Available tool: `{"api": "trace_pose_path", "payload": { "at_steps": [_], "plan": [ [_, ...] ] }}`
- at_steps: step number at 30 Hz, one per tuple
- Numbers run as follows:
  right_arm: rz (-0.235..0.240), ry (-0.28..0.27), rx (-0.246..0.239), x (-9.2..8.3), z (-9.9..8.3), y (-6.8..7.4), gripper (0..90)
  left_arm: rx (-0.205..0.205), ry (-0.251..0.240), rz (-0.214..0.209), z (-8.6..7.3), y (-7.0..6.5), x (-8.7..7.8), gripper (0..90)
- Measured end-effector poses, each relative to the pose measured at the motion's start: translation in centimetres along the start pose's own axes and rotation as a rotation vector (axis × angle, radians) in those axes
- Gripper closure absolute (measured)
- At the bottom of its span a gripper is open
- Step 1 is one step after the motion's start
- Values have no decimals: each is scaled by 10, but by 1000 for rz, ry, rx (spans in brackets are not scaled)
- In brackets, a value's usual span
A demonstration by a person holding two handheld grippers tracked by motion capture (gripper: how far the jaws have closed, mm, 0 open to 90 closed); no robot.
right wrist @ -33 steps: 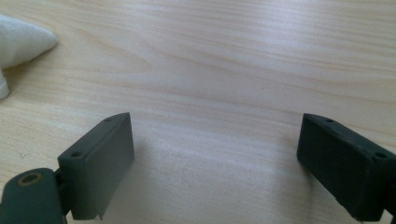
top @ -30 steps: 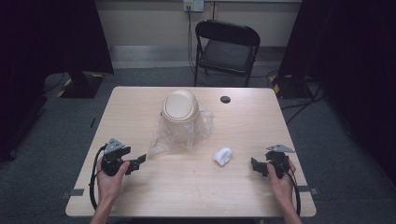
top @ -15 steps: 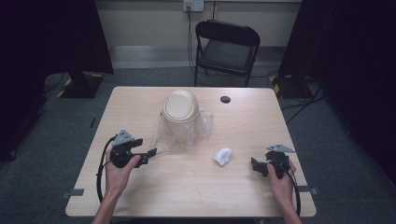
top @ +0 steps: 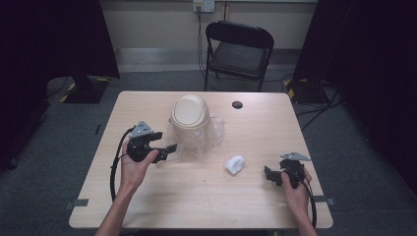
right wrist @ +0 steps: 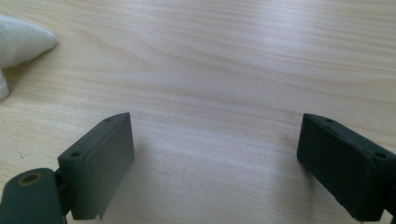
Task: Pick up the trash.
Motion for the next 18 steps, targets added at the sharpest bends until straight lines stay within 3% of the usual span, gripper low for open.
{"api": "trace_pose_path", "payload": {
  "at_steps": [4,18],
  "plan": [
    [0,0,-2,0,0,0,103,28,-4,6,15,-3,8,229],
    [0,0,0,0,0,0,103,84,25,-25,40,-7,42,207]
  ]
}}
Point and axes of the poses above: each handheld gripper's, and its own axes: x roughly forward along the jaws, z roughly out of its top, y roughly to its left, the point moved 7 cm from there along x, roughly forward along the jaws, and after that the axes turned 11 degrees about -y, right-handed, at the moved point
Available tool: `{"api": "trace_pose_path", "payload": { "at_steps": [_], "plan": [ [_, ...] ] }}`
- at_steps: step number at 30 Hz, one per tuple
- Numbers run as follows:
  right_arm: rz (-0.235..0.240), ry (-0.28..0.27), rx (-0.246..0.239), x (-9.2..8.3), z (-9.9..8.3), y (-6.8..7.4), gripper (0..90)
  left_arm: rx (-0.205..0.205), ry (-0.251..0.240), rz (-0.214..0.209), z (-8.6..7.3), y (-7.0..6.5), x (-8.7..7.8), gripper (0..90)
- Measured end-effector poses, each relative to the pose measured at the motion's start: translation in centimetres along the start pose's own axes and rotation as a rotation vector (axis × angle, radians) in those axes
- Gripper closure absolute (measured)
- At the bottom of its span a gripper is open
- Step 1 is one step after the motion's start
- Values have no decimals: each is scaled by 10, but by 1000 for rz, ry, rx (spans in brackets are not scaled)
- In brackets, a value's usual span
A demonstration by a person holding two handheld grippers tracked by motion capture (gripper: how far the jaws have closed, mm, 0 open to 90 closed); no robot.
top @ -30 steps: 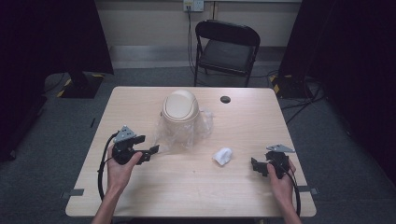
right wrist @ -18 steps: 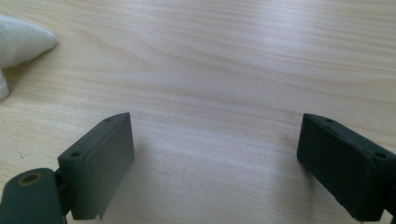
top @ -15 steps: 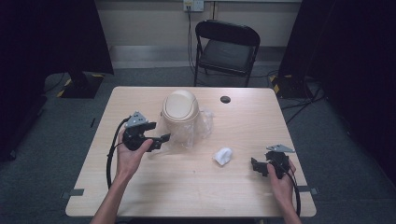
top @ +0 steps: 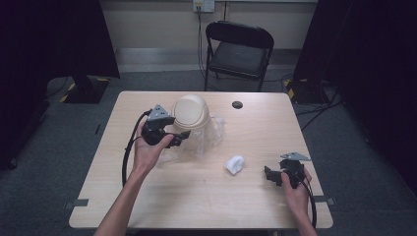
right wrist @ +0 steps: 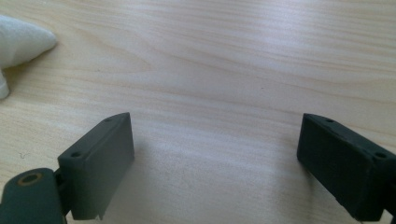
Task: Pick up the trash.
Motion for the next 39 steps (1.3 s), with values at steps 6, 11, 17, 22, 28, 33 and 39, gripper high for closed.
{"api": "trace_pose_path", "payload": {
  "at_steps": [6,11,17,22,28,33,39],
  "plan": [
    [0,0,-1,0,0,0,103,-14,19,-20,-2,-1,16,200],
    [0,0,-1,0,0,0,103,-32,48,-24,-6,1,27,200],
    [0,0,0,0,0,0,103,-14,72,-10,-7,4,36,205],
    [0,0,0,0,0,0,103,13,100,1,-9,5,46,202],
    [0,0,0,0,0,0,103,11,117,4,-9,9,51,204],
    [1,0,0,0,0,0,103,-9,110,3,-11,11,60,201],
    [0,0,0,0,0,0,103,28,144,56,-12,16,69,164]
  ]
}}
Point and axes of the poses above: each handheld gripper's, and its own axes: x roughly forward along the jaws, z roughly out of its top, y roughly to its left, the point moved 7 cm from there along x, roughly forward along the jaws, and after that the axes turned 11 degrees about -y, right-handed, at the moved point
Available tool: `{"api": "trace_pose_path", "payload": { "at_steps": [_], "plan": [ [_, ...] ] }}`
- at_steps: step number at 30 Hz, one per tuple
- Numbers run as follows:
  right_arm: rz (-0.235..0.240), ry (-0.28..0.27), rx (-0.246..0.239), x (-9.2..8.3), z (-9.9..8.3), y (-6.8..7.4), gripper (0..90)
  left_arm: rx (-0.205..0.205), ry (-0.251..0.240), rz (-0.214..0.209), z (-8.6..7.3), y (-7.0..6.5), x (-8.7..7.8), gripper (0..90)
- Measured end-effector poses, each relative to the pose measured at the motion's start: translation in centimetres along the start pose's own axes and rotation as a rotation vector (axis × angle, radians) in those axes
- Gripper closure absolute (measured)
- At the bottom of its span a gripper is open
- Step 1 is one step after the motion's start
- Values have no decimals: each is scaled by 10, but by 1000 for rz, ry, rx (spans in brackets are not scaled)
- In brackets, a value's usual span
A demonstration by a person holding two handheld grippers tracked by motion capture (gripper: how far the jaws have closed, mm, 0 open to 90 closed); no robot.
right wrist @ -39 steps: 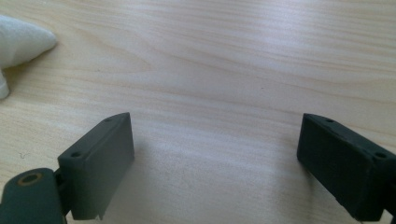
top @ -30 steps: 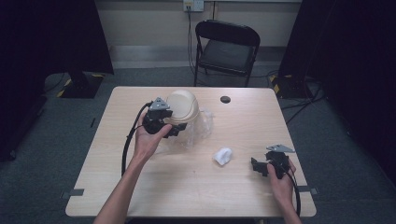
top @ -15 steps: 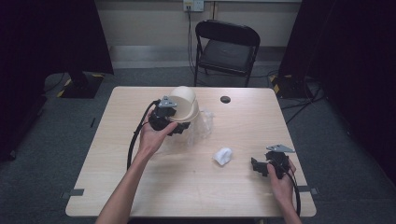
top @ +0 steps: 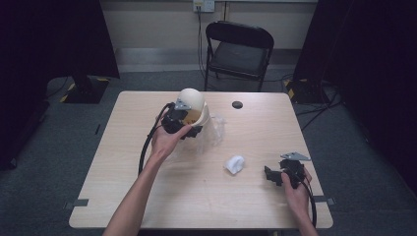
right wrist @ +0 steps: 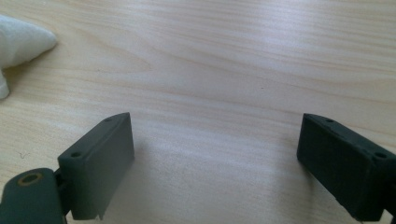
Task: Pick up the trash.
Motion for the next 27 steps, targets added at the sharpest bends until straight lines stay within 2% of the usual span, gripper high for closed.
{"api": "trace_pose_path", "payload": {
  "at_steps": [2,3,5,8,12,15,19,22,24,27],
  "plan": [
    [0,0,0,0,0,0,103,-13,-7,12,1,3,0,168],
    [-1,0,1,0,0,0,103,0,0,11,1,4,0,170],
    [-1,1,-1,0,0,0,103,-10,-4,14,1,4,1,166],
    [0,0,0,0,0,0,103,3,0,12,1,3,0,187],
    [-1,1,1,0,0,0,103,9,-36,15,2,1,-8,188],
    [0,0,0,0,0,0,103,1,-56,10,1,0,-15,189],
    [0,0,0,0,0,0,103,-12,-106,13,5,-2,-26,197],
    [0,0,0,0,0,0,103,-17,-135,-3,10,-9,-34,207],
    [0,0,0,0,0,0,103,-30,-159,-33,13,-17,-39,209],
    [0,0,0,0,0,0,103,8,-144,-50,13,-33,-41,216]
  ]
}}
Point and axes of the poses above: each handheld gripper's, and its own axes: x roughly forward along the jaws, z roughly out of its top, y roughly to its left, the point moved 7 cm from there along x, roughly forward along the jaws, and after that the axes turned 11 degrees about -y, right-handed, at the moved point
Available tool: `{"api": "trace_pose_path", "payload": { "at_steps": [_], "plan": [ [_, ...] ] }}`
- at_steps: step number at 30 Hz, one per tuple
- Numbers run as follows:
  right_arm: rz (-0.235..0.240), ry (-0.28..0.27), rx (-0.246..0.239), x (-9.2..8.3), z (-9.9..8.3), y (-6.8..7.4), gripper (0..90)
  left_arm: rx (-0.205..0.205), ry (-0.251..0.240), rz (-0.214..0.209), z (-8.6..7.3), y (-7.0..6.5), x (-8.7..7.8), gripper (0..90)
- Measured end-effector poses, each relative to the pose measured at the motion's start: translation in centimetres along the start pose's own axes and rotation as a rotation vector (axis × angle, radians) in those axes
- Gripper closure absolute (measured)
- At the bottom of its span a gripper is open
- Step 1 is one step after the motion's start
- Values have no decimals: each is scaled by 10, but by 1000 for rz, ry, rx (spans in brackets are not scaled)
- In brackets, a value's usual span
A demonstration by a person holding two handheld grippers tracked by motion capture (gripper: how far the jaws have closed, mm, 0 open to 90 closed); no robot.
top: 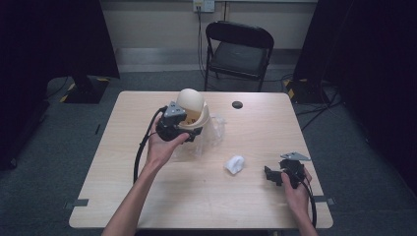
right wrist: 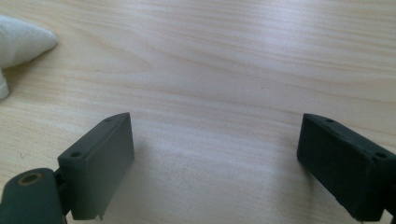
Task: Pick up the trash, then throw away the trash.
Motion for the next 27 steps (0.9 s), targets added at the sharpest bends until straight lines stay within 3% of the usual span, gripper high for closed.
{"api": "trace_pose_path", "payload": {
  "at_steps": [9,14,20,23,27],
  "plan": [
    [0,0,0,0,0,0,103,-2,2,-72,-13,-40,7,216],
    [-1,0,-1,0,0,0,103,-1,14,-59,-22,-56,16,260],
    [-1,0,-1,0,0,0,103,-9,23,-102,-32,-74,30,259],
    [0,0,0,0,0,0,103,1,54,-124,-40,-82,40,251],
    [0,0,0,0,0,0,103,-33,69,-161,-48,-92,53,242]
  ]
}}
Point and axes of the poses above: each handheld gripper's, and its own axes: x roughly forward along the jaws, z roughly out of its top, y roughly to its left, the point moved 7 cm from there along x, roughly forward along the jaws, and after that the axes turned 11 degrees about -y, right-handed, at the moved point
